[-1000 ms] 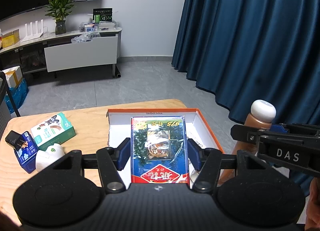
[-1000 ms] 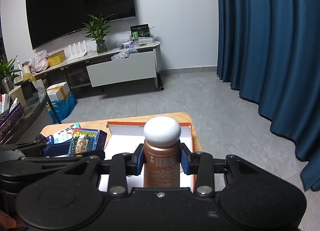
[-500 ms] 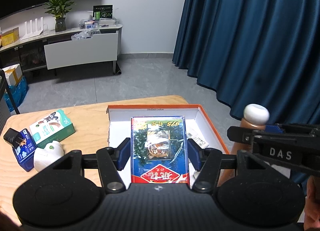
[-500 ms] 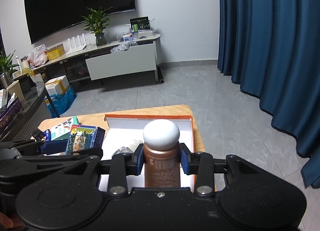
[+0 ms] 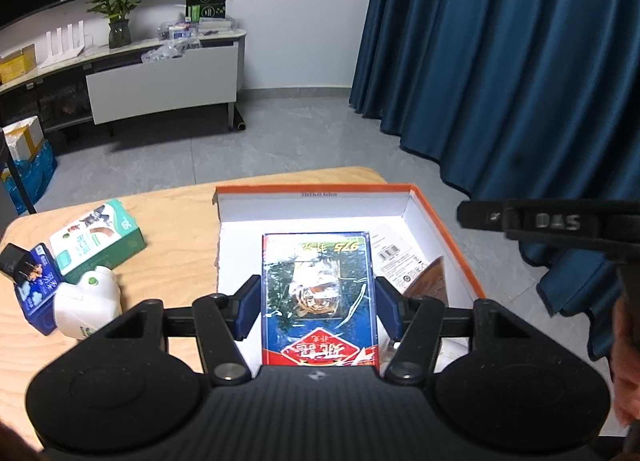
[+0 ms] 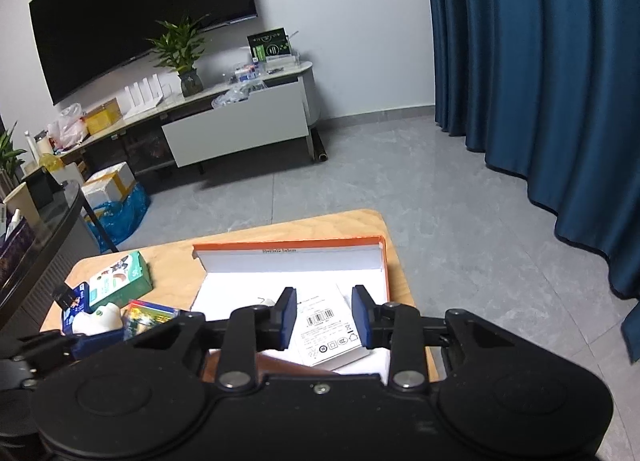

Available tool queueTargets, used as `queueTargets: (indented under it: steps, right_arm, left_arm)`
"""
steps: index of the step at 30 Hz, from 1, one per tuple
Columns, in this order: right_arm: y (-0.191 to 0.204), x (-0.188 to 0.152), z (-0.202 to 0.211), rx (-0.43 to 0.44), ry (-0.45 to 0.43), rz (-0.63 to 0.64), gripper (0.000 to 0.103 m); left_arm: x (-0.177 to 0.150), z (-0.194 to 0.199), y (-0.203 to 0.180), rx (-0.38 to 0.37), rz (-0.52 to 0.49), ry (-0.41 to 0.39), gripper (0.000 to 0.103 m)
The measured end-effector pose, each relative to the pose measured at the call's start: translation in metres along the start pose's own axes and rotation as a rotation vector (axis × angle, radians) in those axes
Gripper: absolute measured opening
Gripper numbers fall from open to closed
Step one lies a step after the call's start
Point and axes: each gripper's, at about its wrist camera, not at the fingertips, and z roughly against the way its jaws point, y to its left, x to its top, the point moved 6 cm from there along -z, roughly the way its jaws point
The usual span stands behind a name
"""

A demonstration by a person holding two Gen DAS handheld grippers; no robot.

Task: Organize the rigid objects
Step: 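Open the right tool to drop the bottle while the left tool releases the card into the lid, then move both tools back toward the items left on the table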

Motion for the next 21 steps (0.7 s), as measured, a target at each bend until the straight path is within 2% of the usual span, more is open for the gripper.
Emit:
queueTargets:
  steps: [7,11,13,21]
  right_arm:
    - [0.002,-0.010,0.010,0.010,-0.004,0.000,0.048]
    - [0.009,-0.013,0.014,0.026,-0.005,0.006,0.054]
    - [0.014,-0.014,0.015,0.035,-0.004,0.008,0.060]
    - [0.035,-0.021,0.021,0.040,-0.004,0.028,0.069]
  left_arm:
    - [-0.009,-0.017,0.000,-0.018,-0.002,0.059,0.060]
    - [-0.013,-0.014,0.000,-0.035,-0.021,0.062,0.058]
    - [-0.013,-0.011,0.000,-0.035,-0.028,0.063,0.071]
    - [-0.013,0.009,0.015,-0.009,0.008,0.044,0.076]
